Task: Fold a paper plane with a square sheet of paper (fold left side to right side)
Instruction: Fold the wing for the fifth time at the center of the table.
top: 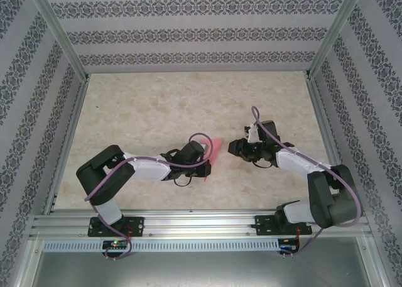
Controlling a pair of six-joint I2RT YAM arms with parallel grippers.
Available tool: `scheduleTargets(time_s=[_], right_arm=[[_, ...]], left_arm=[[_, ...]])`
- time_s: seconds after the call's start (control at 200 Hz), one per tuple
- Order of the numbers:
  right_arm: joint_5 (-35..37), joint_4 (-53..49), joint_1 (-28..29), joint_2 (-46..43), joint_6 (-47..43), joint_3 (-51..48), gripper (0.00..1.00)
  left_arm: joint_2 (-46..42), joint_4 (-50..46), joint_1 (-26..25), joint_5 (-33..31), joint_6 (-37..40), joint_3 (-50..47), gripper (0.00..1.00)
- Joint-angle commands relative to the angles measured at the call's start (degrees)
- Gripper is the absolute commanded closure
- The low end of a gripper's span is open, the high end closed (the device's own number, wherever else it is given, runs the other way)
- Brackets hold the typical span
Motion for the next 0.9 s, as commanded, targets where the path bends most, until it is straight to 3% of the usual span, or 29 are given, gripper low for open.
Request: scheduleTargets(time_s=[0.0,0.37,0.894], right_arm=[[-0.31,6.84,1.82,2.09,2.14,-1.17,0.59],[1.03,12.81,7.54,9.49,4.72,0.82,0.58],[0.31,13.24,8.29,12.09,4.63,1.33,0.58]], left_arm=[[-2.1,10.55,1.22,2.54,-4.83,-2.08,0.95],[-1.9,17.33,1.76,3.46,-8.9,-4.99,0.96],[6.2,34.85,2.95,4.34,-20.36,-10.62,1.0]])
